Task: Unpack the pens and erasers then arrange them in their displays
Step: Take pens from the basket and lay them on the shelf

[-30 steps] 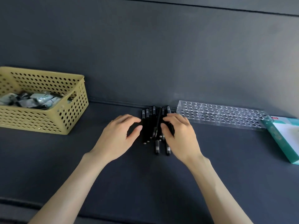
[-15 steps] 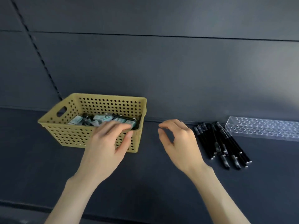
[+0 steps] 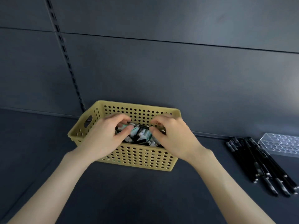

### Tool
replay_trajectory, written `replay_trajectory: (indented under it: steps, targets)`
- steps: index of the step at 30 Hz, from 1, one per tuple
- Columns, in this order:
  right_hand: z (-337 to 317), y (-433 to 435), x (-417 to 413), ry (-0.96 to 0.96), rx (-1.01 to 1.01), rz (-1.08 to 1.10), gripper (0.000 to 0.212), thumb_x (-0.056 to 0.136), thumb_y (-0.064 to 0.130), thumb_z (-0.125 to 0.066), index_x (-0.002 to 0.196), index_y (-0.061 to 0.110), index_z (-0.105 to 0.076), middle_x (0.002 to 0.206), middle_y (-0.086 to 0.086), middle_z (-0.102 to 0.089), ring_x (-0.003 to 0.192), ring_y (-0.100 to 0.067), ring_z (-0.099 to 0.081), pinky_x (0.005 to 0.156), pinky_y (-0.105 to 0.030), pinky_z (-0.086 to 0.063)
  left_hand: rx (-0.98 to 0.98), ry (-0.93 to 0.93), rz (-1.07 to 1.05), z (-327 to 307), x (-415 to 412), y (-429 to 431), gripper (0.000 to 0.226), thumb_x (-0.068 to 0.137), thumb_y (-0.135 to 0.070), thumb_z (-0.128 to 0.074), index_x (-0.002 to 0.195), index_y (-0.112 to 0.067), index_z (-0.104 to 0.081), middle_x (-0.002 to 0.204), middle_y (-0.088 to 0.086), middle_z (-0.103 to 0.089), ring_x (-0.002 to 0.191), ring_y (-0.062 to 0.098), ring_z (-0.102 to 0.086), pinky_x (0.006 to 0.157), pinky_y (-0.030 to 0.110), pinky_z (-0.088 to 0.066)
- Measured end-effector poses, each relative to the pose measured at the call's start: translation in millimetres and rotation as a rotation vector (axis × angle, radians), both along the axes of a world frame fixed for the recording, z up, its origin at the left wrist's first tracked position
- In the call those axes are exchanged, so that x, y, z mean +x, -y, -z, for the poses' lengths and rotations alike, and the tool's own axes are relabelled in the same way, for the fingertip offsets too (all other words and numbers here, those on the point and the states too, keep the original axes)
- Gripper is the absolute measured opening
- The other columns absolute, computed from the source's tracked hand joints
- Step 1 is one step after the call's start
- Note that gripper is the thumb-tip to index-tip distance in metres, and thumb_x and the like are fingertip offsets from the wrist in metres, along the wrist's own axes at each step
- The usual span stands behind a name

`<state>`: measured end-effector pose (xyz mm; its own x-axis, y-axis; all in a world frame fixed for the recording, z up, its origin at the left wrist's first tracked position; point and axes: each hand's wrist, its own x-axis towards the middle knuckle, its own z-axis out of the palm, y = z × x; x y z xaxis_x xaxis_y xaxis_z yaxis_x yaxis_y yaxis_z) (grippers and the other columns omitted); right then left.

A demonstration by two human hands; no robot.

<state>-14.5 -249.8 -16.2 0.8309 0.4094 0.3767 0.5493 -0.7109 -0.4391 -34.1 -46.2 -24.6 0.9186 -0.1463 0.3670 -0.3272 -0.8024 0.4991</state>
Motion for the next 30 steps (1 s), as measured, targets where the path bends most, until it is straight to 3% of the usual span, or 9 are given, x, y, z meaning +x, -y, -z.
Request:
replay_trajectory:
  steps: [2,6,9,13,18,22,25,27,30]
  targets:
    - [1,-7,16,-0.065,-0.084,-0.039,0.023,0.093,0.028,-0.052,0.110,0.016,-0.061,0.111,0.000,-0.061,0.100,-0.020,-0.057,0.087,-0.039,-0.048,0.042,-0.128,0.010,-2,18,-7,0.034,0.090,-0.039,-0.055,0.119,-0.022,-0.060,0.110,-0.011,-0.063,0.098,0.002,-0.058,0.082,0.019,-0.046]
    - [5,-19,44,-0.173,-0.261,-0.093,0.028,0.093,0.032,-0.051,0.116,0.017,-0.057,0.115,-0.003,-0.059,0.107,-0.022,-0.053,0.091,-0.041,-0.045,0.263,-0.352,0.028,0,48,-20,0.042,0.090,-0.047,-0.052,0.123,-0.022,-0.057,0.122,-0.007,-0.061,0.105,0.010,-0.057,0.091,0.032,-0.048]
    - [8,-28,63,-0.247,-0.368,-0.115,0.031,0.093,0.033,-0.052,0.118,0.015,-0.055,0.116,-0.004,-0.058,0.108,-0.022,-0.051,0.086,-0.036,-0.042,0.392,-0.485,0.067,0,68,-28,0.049,0.090,-0.053,-0.050,0.128,-0.022,-0.051,0.129,-0.005,-0.055,0.109,0.012,-0.054,0.093,0.033,-0.046]
    - [13,-38,86,-0.319,-0.491,-0.105,0.028,0.092,0.032,-0.055,0.112,0.012,-0.057,0.108,-0.005,-0.057,0.102,-0.023,-0.052,0.080,-0.034,-0.043,0.460,-0.587,0.171,-1,91,-37,0.049,0.085,-0.058,-0.054,0.121,-0.024,-0.055,0.120,-0.008,-0.057,0.104,0.010,-0.056,0.090,0.033,-0.048]
    - [24,-45,96,-0.422,-0.484,-0.090,0.029,0.089,0.031,-0.060,0.111,0.012,-0.058,0.093,0.002,-0.054,0.088,-0.016,-0.049,0.068,-0.026,-0.035,0.314,-0.816,0.396,-5,105,-48,0.054,0.066,-0.062,-0.067,0.105,-0.027,-0.059,0.100,-0.012,-0.063,0.091,0.009,-0.061,0.080,0.031,-0.052]
    - [25,-46,95,-0.516,-0.438,-0.076,0.023,0.093,0.028,-0.056,0.112,0.015,-0.057,0.082,0.015,-0.044,0.080,-0.008,-0.044,0.056,-0.012,-0.026,0.266,-0.848,0.527,3,113,-48,0.031,0.073,-0.037,-0.078,0.096,-0.021,-0.065,0.091,-0.006,-0.068,0.075,0.006,-0.062,0.067,0.028,-0.051]
    - [21,-45,92,-0.578,-0.372,-0.111,0.010,0.097,0.025,-0.046,0.103,0.019,-0.050,0.086,0.009,-0.048,0.084,-0.016,-0.049,0.063,-0.024,-0.040,0.156,-0.854,0.556,2,116,-50,0.017,0.076,-0.027,-0.077,0.087,-0.016,-0.070,0.084,-0.003,-0.071,0.072,0.006,-0.061,0.069,0.032,-0.052]
    - [17,-46,88,-0.674,-0.290,-0.148,0.009,0.099,0.025,-0.041,0.103,0.020,-0.048,0.090,0.005,-0.054,0.085,-0.018,-0.054,0.071,-0.036,-0.046,0.062,-0.848,0.559,1,116,-54,0.013,0.076,-0.023,-0.077,0.086,-0.018,-0.071,0.079,-0.010,-0.071,0.072,0.001,-0.062,0.066,0.020,-0.050]
    - [12,-46,84,-0.787,-0.192,-0.181,0.012,0.100,0.027,-0.038,0.106,0.021,-0.047,0.086,0.011,-0.057,0.079,-0.009,-0.054,0.071,-0.035,-0.046,-0.045,-0.802,0.509,4,115,-59,0.021,0.072,-0.021,-0.080,0.088,-0.021,-0.066,0.085,-0.010,-0.071,0.080,0.005,-0.064,0.073,0.016,-0.049]
